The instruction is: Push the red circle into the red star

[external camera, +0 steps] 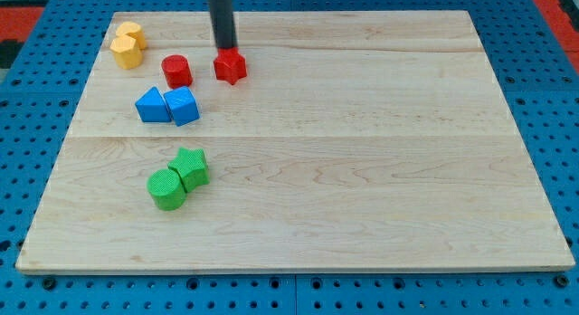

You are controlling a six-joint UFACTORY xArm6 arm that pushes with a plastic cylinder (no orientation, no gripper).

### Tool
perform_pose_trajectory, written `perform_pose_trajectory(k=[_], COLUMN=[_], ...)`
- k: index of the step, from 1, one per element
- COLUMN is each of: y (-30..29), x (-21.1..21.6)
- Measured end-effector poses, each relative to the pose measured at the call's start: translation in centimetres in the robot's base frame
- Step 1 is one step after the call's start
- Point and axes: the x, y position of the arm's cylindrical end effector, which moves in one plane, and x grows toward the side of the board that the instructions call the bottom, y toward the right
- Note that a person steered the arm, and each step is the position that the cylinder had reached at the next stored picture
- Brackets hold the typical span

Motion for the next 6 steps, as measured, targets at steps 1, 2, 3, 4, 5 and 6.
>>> perform_pose_trajectory(k=[1,2,3,4,5,6], y=[-6.3,-8.4,-8.8,-8.8,-9.8,-11.5], x=[-0.3,1.3,2.8,4.1,5.2,7.1])
